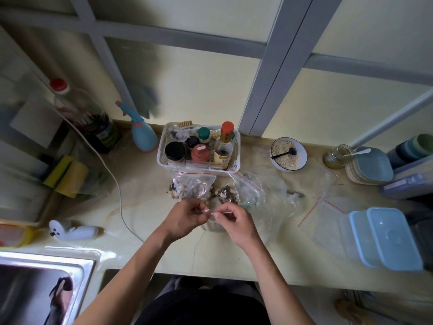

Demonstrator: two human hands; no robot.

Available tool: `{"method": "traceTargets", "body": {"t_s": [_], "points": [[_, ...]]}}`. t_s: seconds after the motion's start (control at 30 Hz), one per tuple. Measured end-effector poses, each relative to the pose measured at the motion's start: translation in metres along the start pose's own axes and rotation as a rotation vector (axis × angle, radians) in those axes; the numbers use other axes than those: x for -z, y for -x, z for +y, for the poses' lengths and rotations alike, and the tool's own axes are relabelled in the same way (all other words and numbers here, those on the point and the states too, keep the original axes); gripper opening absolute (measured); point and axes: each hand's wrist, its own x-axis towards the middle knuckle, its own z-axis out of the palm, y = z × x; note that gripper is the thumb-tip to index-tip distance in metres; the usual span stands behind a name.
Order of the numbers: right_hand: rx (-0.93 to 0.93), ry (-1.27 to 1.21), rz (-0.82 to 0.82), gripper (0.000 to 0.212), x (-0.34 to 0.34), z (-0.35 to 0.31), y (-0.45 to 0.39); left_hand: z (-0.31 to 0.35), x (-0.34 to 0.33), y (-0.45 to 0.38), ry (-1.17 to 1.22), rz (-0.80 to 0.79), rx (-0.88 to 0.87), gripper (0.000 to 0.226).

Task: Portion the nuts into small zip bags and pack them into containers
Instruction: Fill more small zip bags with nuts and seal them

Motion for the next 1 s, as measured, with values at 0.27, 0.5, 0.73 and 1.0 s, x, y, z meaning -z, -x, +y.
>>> {"method": "traceTargets", "body": {"t_s": [0.27, 0.5, 0.73, 1.0], "points": [[-0.010, 0.015, 0.015, 0.020, -0.002, -0.003, 0.004, 0.002, -0.002, 0.004, -0.038, 0.016, -0.057, 0.012], [-0.020, 0.033, 0.046, 0.019, -0.002, 0.002, 0.006, 0.008, -0.004, 0.008, -0.047, 0.027, -0.038, 0.007], [-0.017, 0.027, 0.004, 0.018, -0.005, 0.002, 0.008, 0.008, -0.005, 0.011, -0.105, 0.023, -0.041, 0.007], [-0.005, 0.038, -0.010, 0.019, -0.006, 0.000, 0.008, 0.012, -0.008, 0.010, -0.184, 0.040, -0.033, 0.004]]}}
